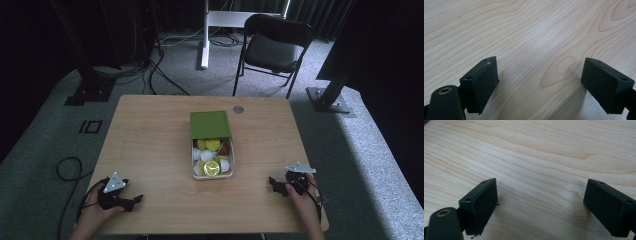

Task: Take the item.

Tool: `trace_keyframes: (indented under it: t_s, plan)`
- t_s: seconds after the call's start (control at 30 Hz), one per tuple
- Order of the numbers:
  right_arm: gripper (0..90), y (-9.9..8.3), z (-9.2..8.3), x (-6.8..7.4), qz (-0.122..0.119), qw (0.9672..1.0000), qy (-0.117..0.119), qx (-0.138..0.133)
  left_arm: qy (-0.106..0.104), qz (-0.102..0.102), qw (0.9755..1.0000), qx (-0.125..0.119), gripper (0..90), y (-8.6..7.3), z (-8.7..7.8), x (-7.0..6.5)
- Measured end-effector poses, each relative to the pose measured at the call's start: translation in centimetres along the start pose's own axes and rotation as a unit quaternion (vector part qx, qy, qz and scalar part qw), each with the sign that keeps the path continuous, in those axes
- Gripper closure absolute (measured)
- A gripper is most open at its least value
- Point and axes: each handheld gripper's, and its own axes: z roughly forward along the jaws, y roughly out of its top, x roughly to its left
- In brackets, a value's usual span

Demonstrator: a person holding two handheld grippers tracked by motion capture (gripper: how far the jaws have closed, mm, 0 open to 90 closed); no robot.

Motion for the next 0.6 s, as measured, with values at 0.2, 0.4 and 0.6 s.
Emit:
trace_keyframes:
  t_s: [0.2,0.4,0.6]
  plan:
    - [11.7,0.00,0.00,0.00,0.000,1.0000,0.000,0.000,-0.001,0.000,1.0000,0.001,15.3,-0.01,-0.03,0.00]
    - [11.6,0.00,0.01,-0.01,0.000,1.0000,0.000,0.000,-0.001,0.000,1.0000,0.001,15.3,-0.02,-0.03,-0.03]
    - [11.7,0.00,0.01,-0.02,0.000,1.0000,0.000,0.000,0.000,0.000,1.0000,0.001,15.0,0.01,0.00,-0.06]
